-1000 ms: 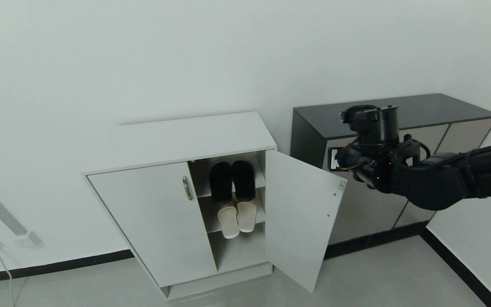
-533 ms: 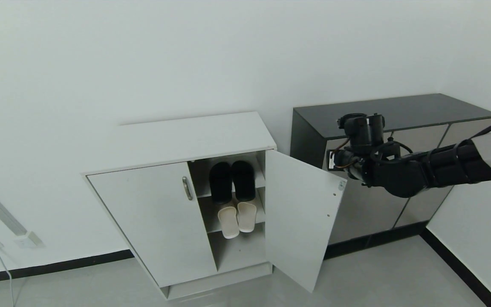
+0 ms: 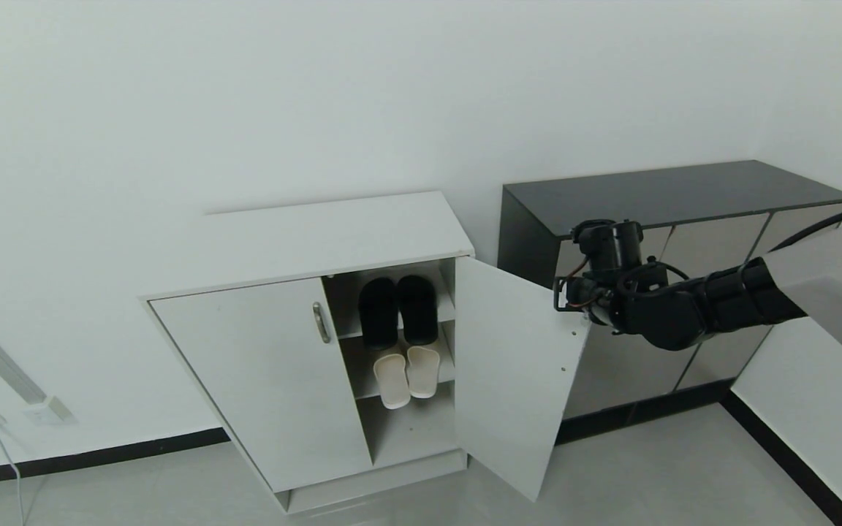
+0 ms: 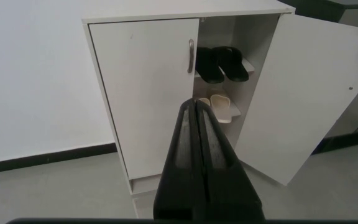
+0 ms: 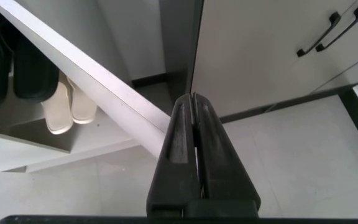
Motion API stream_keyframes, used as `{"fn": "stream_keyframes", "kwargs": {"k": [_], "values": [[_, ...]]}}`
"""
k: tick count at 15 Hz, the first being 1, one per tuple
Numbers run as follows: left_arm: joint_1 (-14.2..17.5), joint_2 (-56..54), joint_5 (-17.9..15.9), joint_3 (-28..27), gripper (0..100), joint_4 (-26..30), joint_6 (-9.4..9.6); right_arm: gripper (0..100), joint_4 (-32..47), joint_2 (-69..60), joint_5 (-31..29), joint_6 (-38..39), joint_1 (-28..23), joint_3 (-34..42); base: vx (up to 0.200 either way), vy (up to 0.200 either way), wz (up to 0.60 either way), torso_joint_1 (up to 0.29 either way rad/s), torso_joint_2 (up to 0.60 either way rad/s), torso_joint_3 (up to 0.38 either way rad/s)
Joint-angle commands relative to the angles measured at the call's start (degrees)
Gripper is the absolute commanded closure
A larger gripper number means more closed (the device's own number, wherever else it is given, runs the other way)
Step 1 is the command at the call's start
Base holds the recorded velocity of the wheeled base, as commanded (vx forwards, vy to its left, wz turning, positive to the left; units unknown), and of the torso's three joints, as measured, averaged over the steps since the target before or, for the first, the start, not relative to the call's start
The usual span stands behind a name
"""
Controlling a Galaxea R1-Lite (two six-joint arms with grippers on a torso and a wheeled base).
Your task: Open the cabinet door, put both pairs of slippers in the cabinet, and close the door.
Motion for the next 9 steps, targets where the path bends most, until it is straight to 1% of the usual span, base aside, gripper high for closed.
{"fn": "stream_keyframes", "kwargs": {"k": [1,6,9], "values": [[0.06,-0.01,0.01,0.00,100,-0.01,0.01,100,-0.04,0.77,-0.05,0.00,-0.02,-0.01,0.000,0.000,0.00,0.000,0.00,0.000],[0.06,-0.01,0.01,0.00,100,-0.01,0.01,100,-0.04,0.24,-0.14,0.44,0.07,0.43,0.000,0.000,0.00,0.000,0.00,0.000],[0.06,-0.01,0.01,0.00,100,-0.01,0.01,100,-0.12,-1.52,-0.05,0.61,1.03,3.07,0.000,0.000,0.00,0.000,0.00,0.000]]}}
